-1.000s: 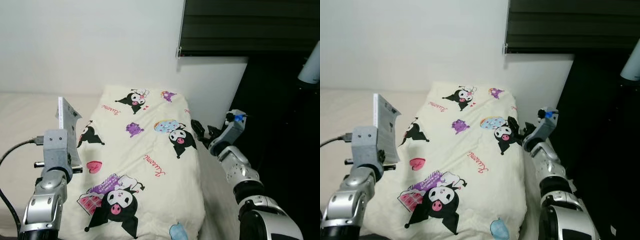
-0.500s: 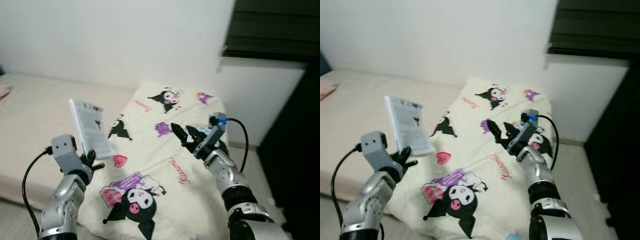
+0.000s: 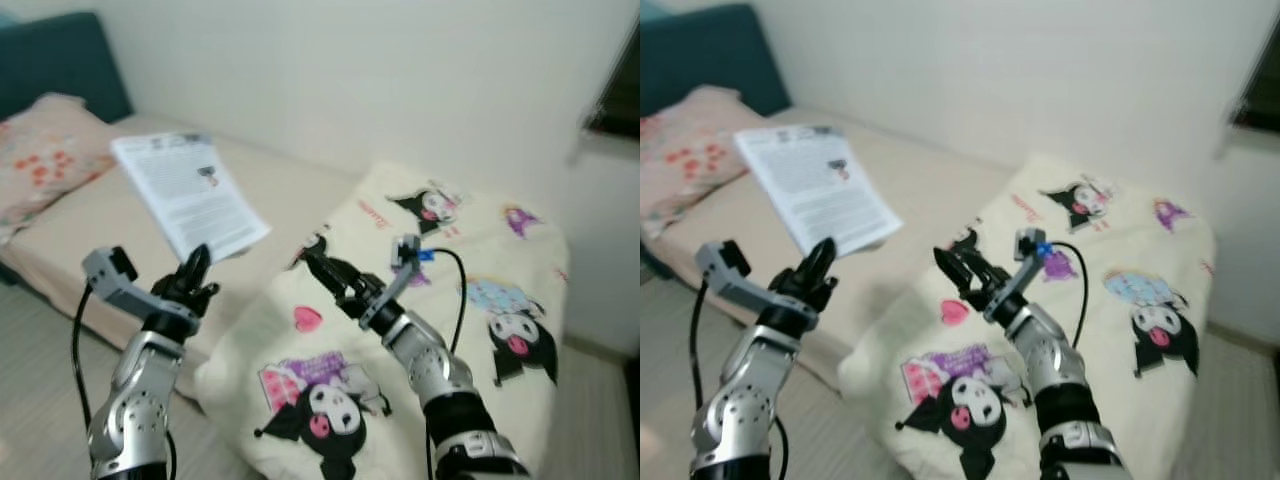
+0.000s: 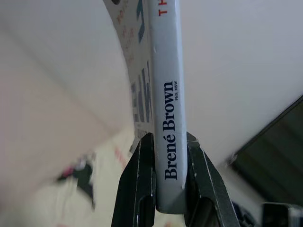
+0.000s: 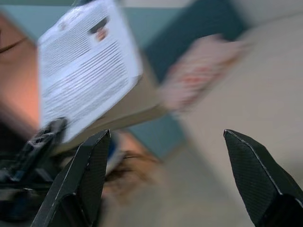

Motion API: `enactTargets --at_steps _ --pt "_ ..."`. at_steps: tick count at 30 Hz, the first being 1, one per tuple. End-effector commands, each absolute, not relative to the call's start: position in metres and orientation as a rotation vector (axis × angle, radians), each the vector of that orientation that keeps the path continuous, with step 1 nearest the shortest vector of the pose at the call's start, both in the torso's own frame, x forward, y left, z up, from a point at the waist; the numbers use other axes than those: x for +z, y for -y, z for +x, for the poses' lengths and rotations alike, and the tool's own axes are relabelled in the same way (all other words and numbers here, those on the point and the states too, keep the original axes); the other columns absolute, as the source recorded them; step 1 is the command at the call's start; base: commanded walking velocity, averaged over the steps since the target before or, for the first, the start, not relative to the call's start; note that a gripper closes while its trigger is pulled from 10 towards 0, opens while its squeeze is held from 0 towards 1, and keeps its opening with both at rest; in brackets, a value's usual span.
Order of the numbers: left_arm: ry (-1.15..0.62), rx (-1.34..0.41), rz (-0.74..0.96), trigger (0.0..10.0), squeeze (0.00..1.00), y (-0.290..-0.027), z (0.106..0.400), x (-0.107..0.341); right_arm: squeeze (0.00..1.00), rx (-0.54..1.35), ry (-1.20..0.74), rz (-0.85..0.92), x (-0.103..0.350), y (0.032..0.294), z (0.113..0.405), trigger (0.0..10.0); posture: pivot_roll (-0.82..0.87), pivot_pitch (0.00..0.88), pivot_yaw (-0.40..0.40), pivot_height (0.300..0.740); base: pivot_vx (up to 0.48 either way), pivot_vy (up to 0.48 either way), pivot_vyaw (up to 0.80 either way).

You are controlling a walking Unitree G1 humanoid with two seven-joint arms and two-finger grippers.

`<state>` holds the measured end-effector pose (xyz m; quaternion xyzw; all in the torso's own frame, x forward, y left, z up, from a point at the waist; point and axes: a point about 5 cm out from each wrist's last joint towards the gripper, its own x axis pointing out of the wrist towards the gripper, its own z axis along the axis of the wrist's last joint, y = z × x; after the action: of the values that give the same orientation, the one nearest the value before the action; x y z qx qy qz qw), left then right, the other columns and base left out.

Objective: Clean up the room

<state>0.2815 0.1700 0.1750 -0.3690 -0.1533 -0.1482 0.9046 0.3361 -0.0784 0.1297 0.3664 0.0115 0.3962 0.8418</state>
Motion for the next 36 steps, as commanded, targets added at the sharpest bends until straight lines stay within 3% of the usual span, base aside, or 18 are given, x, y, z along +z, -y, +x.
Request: enactTargets --at_steps 1,13,20,36 --pt "0.386 -0.364 -0.781 10.0 0.00 -0.163 0.278 0.186 0.00 0.844 -0.036 0.794 0.127 0.082 0.334 10.0 -0.07 0.000 -0.045 0.740 0.000 0.000 0.79" --pt "0.510 -0.398 -0.860 10.0 0.00 -0.158 0.289 0.209 0.00 0.977 -0.014 0.917 0.137 0.068 0.321 10.0 -0.07 0.000 -0.048 0.740 0.000 0.000 0.79" --pt "0.505 -0.579 -0.865 10.0 0.00 -0.130 0.296 0.217 0.00 1.034 0.011 1.010 0.149 0.064 0.320 10.0 -0.07 0.000 -0.044 0.740 0.000 0.000 0.78" --pt "0.435 -0.834 -0.937 10.0 0.00 -0.078 0.299 0.210 0.00 0.976 0.042 1.184 0.165 0.077 0.327 10.0 -0.07 0.000 -0.038 0.740 0.000 0.000 0.00"
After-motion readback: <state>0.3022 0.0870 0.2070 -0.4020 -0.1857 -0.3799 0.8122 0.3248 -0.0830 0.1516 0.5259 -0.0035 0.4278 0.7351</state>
